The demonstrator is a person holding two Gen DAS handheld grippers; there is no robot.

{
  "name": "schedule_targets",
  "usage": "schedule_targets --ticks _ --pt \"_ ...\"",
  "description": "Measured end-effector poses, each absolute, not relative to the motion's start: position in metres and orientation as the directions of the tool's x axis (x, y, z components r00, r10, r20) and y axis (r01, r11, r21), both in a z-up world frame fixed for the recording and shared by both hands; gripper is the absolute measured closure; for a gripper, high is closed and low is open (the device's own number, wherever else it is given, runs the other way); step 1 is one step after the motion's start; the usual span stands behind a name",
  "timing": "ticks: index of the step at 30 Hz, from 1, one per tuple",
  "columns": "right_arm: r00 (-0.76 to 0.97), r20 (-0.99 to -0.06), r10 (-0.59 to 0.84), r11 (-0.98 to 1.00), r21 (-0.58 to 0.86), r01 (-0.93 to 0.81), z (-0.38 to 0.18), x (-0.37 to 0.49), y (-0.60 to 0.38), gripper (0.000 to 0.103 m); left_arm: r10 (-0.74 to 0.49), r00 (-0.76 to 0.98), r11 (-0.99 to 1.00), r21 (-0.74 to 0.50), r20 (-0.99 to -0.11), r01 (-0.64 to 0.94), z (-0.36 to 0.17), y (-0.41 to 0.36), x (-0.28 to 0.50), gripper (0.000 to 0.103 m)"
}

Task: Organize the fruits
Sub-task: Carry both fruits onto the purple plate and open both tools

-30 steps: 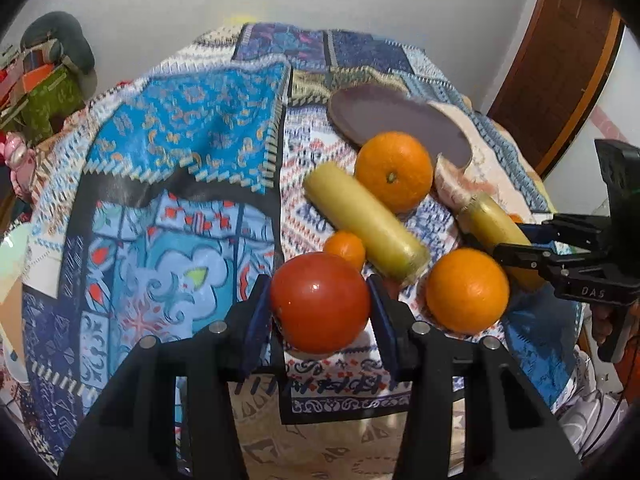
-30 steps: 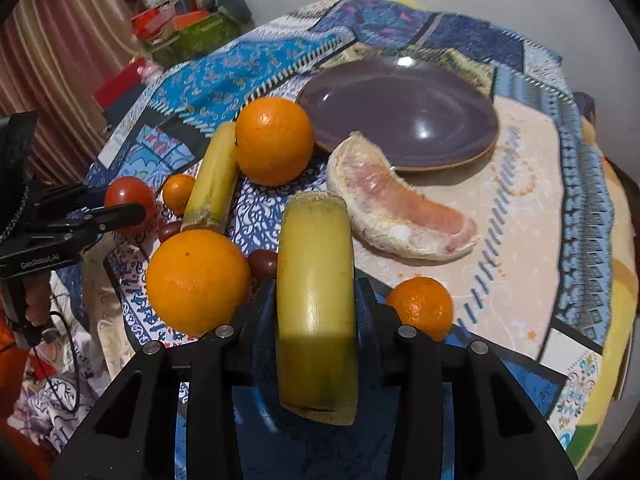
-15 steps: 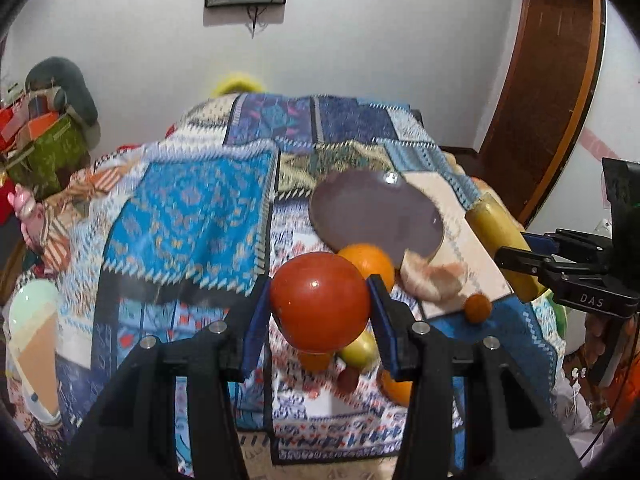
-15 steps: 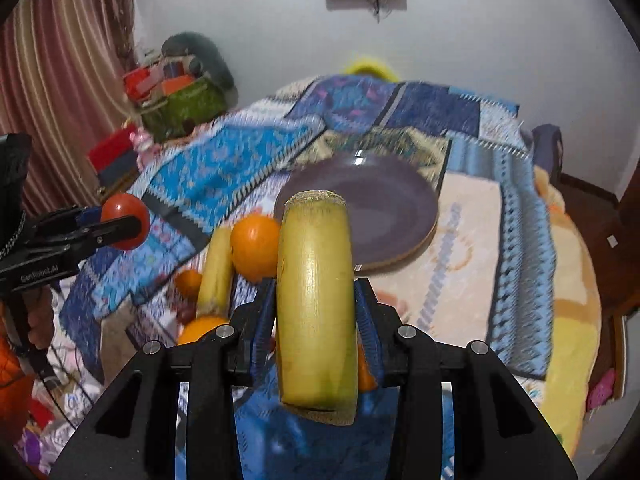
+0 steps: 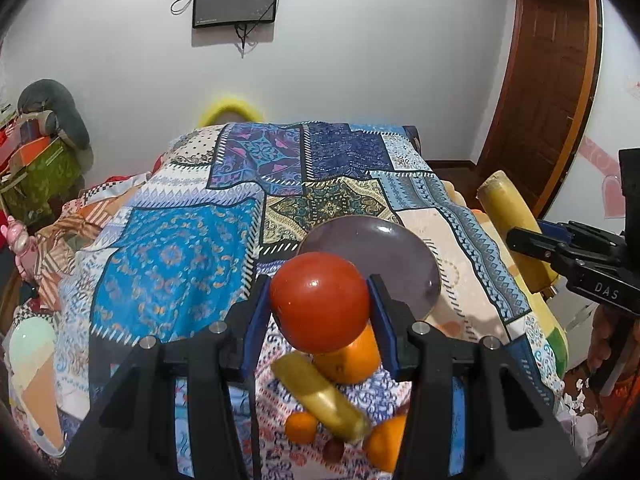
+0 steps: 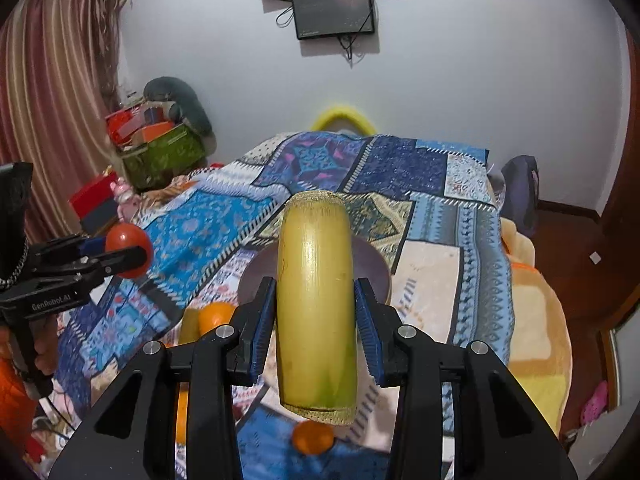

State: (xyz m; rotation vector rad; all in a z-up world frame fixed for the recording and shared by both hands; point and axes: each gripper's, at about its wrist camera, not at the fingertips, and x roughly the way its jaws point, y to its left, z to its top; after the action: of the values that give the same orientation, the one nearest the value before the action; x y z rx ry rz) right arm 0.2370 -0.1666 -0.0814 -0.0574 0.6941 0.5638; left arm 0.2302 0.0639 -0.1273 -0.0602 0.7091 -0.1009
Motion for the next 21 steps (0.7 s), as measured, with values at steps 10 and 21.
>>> schedule_targets --ticks 10,21 --pt "0.652 -0.614 0.444 0.867 0.113 -0.485 -0.089 0.274 -0.164 0.067 -0.097 0.731 0.995 -0.056 -0.676 0.081 -0.150 0.046 0.277 0.056" --pt "0.615 -0.665 0.424 0.874 0.121 -0.471 -0.123 0.316 -0.150 0.067 -0.087 0.676 0.995 -0.029 -0.732 0.096 -0.187 0.041 0.323 0.056"
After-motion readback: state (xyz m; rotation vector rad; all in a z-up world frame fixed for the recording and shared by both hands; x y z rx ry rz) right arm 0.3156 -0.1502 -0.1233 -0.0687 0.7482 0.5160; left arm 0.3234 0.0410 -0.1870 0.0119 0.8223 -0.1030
